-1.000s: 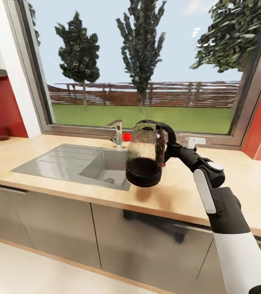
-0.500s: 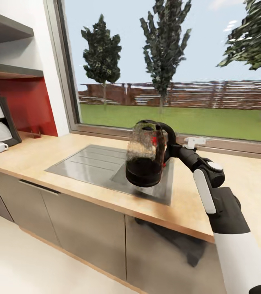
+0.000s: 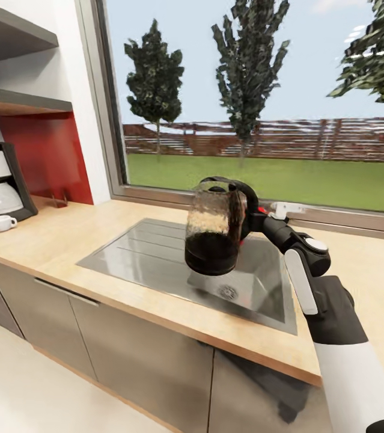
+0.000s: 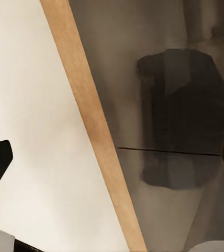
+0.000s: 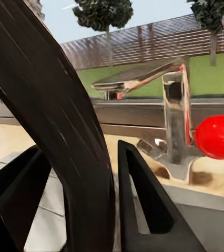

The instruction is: Set up a coffee station on the kitchen countertop: keep the coffee maker on the countertop, move the bottle of coffee from the kitchen shelf to the counter next to the coffee maker, place a paper coffee filter on top of the coffee maker, put the saucer next to the coffee maker with the coffee cup on the saucer, and place the electric kettle next to the coffee maker.

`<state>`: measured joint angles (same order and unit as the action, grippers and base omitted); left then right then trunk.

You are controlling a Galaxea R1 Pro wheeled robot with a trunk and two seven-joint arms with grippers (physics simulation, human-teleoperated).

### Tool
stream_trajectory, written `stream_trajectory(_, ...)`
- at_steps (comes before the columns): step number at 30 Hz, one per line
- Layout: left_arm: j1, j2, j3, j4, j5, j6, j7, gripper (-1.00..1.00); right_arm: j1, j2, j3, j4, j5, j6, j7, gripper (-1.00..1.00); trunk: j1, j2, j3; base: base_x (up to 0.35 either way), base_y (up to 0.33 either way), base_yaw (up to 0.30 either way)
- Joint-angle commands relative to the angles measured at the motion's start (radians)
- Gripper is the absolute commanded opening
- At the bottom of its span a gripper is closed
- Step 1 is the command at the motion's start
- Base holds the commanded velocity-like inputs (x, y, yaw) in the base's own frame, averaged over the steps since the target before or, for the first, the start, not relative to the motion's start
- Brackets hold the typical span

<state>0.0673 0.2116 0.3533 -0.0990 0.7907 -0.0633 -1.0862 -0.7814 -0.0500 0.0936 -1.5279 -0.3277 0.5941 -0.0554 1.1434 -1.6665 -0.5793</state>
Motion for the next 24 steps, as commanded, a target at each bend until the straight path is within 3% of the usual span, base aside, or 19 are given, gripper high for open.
stream_trajectory(1,0.0,0.0,-0.005,-0.001,0.004,-0.006,0.0,1.0,-0.001,-0.001,0.001,-0.001,-0.007,0.004,-0.006,-1.0,0.0,0.0,-0.001,0.253,0.226,0.093)
stream_trajectory(24,0.0,0.0,-0.005,-0.001,0.004,-0.006,-0.001,1.0,-0.001,-0.001,0.002,0.0,-0.008,0.004,-0.006,-1.0,0.0,0.0,-0.001,0.183,0.266,0.249)
